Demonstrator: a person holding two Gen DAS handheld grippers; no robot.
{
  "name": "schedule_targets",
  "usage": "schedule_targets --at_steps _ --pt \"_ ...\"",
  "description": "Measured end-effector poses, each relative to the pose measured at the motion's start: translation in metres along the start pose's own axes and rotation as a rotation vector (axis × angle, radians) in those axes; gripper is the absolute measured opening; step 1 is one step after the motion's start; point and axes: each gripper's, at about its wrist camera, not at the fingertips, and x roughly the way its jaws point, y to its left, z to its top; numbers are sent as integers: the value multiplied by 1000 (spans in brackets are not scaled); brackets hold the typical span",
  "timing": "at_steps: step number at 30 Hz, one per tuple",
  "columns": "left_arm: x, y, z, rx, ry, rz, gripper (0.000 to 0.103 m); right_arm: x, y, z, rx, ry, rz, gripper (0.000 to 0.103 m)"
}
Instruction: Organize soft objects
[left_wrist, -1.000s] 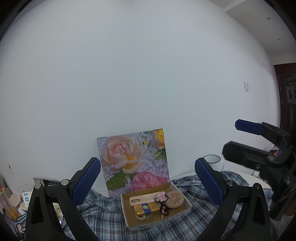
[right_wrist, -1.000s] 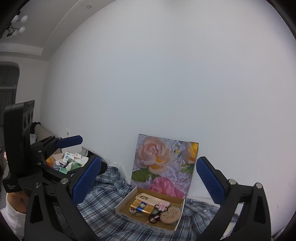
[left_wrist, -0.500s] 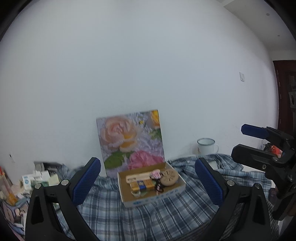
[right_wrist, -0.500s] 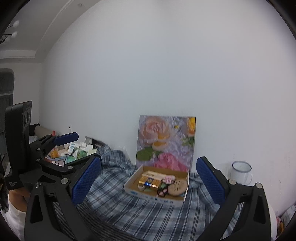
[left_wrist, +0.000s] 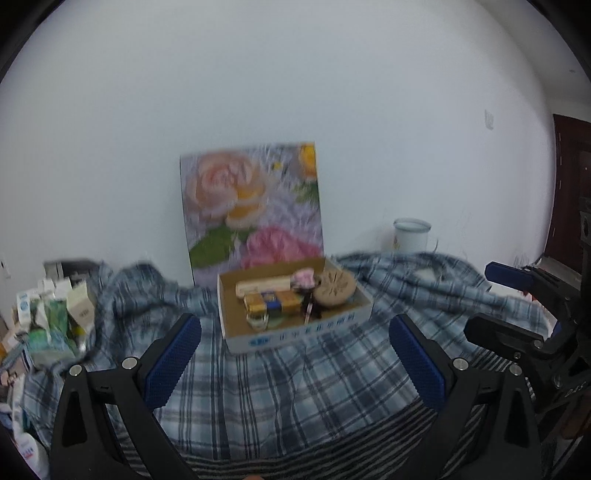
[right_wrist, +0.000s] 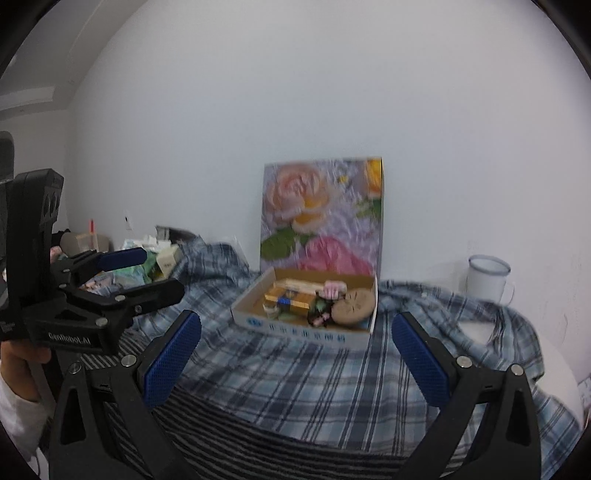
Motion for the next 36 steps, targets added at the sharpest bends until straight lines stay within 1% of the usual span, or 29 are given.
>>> schedule_targets --at_steps 4,5,7,8,9,10,12,15,18,21,25,30,34,36 --pt "26 7 -19 11 54 18 103 17 -7 -19 7 36 -17 103" --pt "30 9 -23 13 55 25 103 19 -8 -23 14 41 -31 103" --pt "39 18 -31 12 55 80 103 23 -11 -29 21 47 -71 103" --pt "44 23 -35 -2 73 88 103 25 -11 -31 22 56 -82 103" --pt "49 29 -38 -32 94 59 103 26 -11 -34 23 62 -89 103" --pt "51 33 -40 -50 105 45 103 28 -11 -35 23 72 -95 103" --pt "55 37 -41 -68 118 53 103 34 -11 -37 20 101 -95 103" --pt "57 36 -43 -63 125 39 103 47 -14 -41 24 168 -95 103" --pt "59 30 -44 -30 133 32 103 58 -15 -45 27 223 -93 103" --pt "57 28 -43 -22 122 14 103 56 -15 -46 25 216 -91 103" --pt "70 25 -45 -14 182 0 103 53 -14 -46 25 206 -91 103" --pt "73 25 -46 -22 197 -9 103 55 -19 -46 55 217 -85 103" --pt "69 32 -46 -55 181 -8 103 55 -16 -46 41 216 -92 103" --pt "69 31 -46 -54 178 1 103 55 -14 -46 35 218 -93 103"
